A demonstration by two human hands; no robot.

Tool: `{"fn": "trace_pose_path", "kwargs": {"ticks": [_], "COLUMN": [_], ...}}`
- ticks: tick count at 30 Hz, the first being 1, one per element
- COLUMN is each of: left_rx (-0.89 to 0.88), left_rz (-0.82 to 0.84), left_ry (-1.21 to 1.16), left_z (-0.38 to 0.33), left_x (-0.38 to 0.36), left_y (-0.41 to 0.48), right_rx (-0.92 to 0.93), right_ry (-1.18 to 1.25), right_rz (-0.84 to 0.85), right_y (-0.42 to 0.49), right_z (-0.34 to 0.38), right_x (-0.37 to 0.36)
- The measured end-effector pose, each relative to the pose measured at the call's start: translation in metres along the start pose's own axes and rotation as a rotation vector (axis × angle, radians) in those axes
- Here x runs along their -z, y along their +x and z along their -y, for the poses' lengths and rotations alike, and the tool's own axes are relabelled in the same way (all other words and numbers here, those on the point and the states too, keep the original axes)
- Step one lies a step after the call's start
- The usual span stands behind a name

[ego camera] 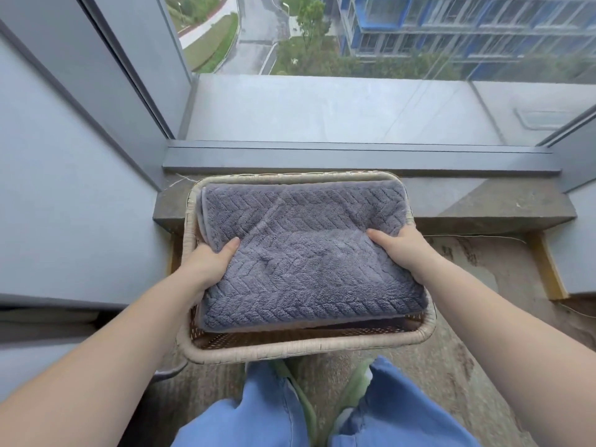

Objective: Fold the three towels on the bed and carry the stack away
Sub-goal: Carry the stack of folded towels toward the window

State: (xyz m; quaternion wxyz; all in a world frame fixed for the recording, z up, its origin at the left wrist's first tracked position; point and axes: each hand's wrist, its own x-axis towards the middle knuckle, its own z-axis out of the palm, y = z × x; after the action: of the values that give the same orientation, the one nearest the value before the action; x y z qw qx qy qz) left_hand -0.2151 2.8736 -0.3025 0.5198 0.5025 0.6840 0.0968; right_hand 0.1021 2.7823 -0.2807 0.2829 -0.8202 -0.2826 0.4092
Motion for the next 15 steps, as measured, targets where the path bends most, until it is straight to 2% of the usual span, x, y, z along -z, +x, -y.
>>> {"fn": "trace_pose_path", "kwargs": {"ticks": [5,15], "left_rx": [0.188,0.335], "left_rz": [-0.037,-0.028], "left_ry": [-0.069,-0.234], "left_z": [0.019,0.049], "left_x": [-0.021,-0.055], "left_y": [0.021,0.064], "right_rx": [-0.069,-0.159], "right_ry": [-0.058,-0.016], "right_rz": [0.005,0.006], "right_y": [0.018,0.054], "right_z": [-0.021,-0.066], "right_x": [-0.023,-0.063]}}
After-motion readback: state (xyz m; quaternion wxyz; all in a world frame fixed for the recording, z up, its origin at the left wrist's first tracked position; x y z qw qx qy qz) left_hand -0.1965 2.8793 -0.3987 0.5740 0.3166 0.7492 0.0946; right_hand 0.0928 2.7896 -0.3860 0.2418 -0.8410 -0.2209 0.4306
